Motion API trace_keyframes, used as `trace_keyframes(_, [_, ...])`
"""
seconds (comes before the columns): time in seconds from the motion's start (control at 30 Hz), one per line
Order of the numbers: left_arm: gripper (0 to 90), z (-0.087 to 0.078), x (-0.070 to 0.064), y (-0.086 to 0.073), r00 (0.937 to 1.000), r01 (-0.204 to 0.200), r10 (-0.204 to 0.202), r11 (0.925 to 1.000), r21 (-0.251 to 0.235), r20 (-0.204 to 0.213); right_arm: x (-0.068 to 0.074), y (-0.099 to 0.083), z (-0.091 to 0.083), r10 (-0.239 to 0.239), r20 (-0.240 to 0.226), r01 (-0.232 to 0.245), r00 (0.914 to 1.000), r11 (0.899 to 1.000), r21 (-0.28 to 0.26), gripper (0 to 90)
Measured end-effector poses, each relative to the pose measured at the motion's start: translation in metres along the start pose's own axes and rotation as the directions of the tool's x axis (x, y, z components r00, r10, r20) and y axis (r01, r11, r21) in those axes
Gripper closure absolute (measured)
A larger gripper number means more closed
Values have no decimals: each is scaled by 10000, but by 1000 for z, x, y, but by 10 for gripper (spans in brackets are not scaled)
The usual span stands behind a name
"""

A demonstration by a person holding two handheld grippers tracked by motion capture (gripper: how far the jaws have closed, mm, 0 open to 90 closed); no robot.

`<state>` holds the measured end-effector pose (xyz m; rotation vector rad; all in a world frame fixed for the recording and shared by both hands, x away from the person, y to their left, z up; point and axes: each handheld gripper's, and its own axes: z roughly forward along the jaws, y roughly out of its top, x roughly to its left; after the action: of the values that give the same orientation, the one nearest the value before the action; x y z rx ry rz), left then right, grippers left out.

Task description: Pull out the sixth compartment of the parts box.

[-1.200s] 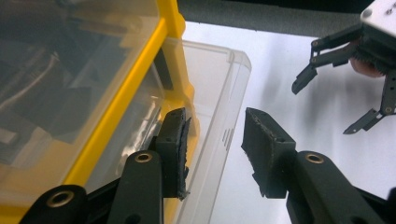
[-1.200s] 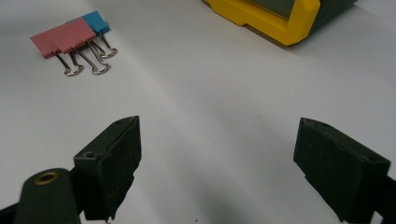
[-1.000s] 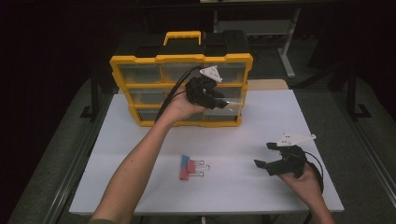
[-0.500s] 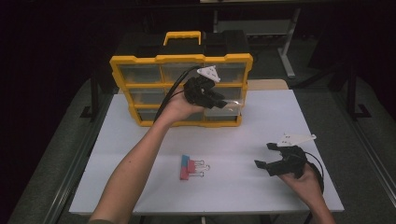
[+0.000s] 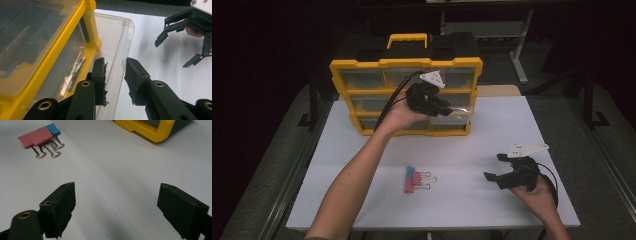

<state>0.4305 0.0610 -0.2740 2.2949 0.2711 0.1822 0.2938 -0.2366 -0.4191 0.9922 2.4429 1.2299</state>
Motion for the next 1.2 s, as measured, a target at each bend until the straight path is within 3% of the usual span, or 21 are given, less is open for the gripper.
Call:
trace_keyframes(0.33, [675,10,-4,1,9992,-373,377,9990,251,-153,-1,-1,-1,2,-46,-2,10000,10000,-25,140])
trace_keyframes(0.57, [691,9,-3,1,9988,-498,499,9983,309,-14,-1,-1,-1,-10,-26,10,10000,10000,-24,140])
trace_keyframes(0.73, [699,8,0,0,9990,-372,366,9991,210,252,-1,-1,0,30,-54,-30,10000,10000,43,140])
trace_keyframes(1.2, [717,4,-8,-2,9954,-785,762,9962,373,588,-2,-1,-1,51,-21,-51,10000,10000,-34,140])
